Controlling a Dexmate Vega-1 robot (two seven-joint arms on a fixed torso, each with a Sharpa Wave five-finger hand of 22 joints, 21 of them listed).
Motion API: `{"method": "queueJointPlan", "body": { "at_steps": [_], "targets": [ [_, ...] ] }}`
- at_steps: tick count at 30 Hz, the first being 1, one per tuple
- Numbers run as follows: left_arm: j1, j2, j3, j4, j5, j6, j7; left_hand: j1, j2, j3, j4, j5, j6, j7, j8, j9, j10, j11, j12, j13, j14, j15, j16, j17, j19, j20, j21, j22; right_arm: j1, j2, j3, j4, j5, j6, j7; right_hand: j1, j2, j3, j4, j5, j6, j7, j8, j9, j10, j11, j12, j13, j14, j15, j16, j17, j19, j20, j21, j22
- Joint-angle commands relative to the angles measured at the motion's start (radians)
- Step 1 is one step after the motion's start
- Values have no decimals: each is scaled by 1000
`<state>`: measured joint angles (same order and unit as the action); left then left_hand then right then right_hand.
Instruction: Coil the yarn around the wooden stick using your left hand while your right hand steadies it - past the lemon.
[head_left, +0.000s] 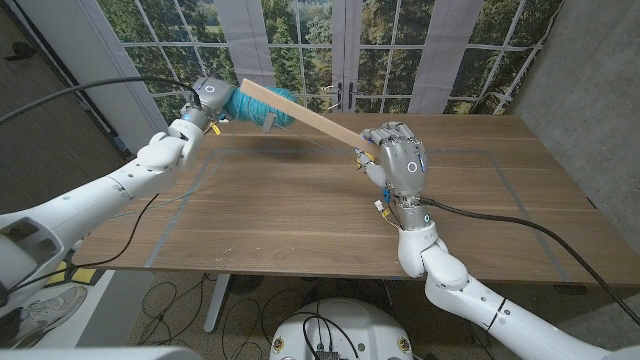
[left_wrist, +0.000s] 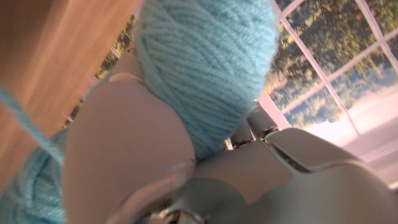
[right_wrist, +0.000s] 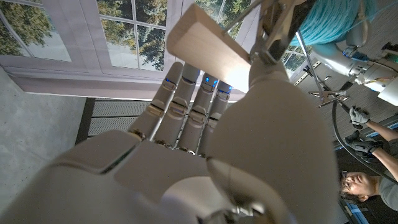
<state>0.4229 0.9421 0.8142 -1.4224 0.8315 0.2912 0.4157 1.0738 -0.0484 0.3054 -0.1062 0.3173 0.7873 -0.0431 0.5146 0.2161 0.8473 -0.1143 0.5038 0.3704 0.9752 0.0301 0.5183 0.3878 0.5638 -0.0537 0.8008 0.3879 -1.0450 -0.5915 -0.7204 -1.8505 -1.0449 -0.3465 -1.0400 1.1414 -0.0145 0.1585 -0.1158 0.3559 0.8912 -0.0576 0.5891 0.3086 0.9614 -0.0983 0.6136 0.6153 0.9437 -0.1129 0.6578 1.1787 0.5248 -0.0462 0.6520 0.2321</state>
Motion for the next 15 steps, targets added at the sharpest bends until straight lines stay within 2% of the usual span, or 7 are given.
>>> {"method": "queueJointPlan", "body": {
  "at_steps": [1, 3, 6, 12, 15],
  "targets": [
    [229, 172, -299, -412, -10, 57, -26, 197, 210, 30, 37, -4, 77, 13, -5, 2, 62, -43, 5, 8, 285, -264, 10, 16, -3, -110, 11, 0, -8, -3, -2, 27, 49, 26, -67, 141, 148, -1, 2, 6, 84, -84, 10, 5, 65, -57, -2, 4, 32, -117, -6, 5, -5, -37, 9, 2],
    [228, 181, -303, -425, 45, 71, -44, 198, 210, 29, 36, -4, 77, 15, -6, 1, 62, -44, 5, 11, 286, -264, 11, 20, -1, -111, 16, 0, -4, -3, -6, 34, 48, 40, -77, 141, 149, -1, 2, 6, 84, -82, 11, 5, 64, -56, -3, 6, 32, -117, -8, 6, -6, -38, 11, 1],
    [248, 192, -338, -460, 64, 87, -58, 199, 210, 28, 35, -5, 78, 16, -8, 1, 63, -44, 5, 13, 287, -264, 12, 23, 0, -109, 20, 0, -3, 3, -8, 39, 30, 48, -76, 141, 149, -3, 2, 6, 82, -84, 11, 5, 62, -56, -4, 8, 33, -116, -11, 8, -10, -40, 13, 0],
    [329, 189, -445, -530, 47, 132, 14, 200, 209, 26, 34, -6, 81, 17, -10, 1, 64, -50, 4, 18, 288, -263, 13, 30, -2, -109, 26, -1, 11, 15, -15, 61, 39, 17, -38, 141, 149, -5, 3, 7, 80, -84, 12, 7, 63, -56, -6, 10, 34, -117, -15, 12, -14, -41, 18, -2],
    [380, 208, -502, -571, 32, 144, 27, 200, 209, 25, 34, -7, 81, 18, -11, 1, 66, -51, 4, 21, 288, -263, 13, 33, -2, -109, 30, -1, 24, 24, -17, 80, 46, -10, -9, 142, 149, -6, 3, 7, 80, -84, 13, 8, 64, -56, -7, 11, 34, -117, -17, 14, -14, -41, 21, -3]
  ]
}}
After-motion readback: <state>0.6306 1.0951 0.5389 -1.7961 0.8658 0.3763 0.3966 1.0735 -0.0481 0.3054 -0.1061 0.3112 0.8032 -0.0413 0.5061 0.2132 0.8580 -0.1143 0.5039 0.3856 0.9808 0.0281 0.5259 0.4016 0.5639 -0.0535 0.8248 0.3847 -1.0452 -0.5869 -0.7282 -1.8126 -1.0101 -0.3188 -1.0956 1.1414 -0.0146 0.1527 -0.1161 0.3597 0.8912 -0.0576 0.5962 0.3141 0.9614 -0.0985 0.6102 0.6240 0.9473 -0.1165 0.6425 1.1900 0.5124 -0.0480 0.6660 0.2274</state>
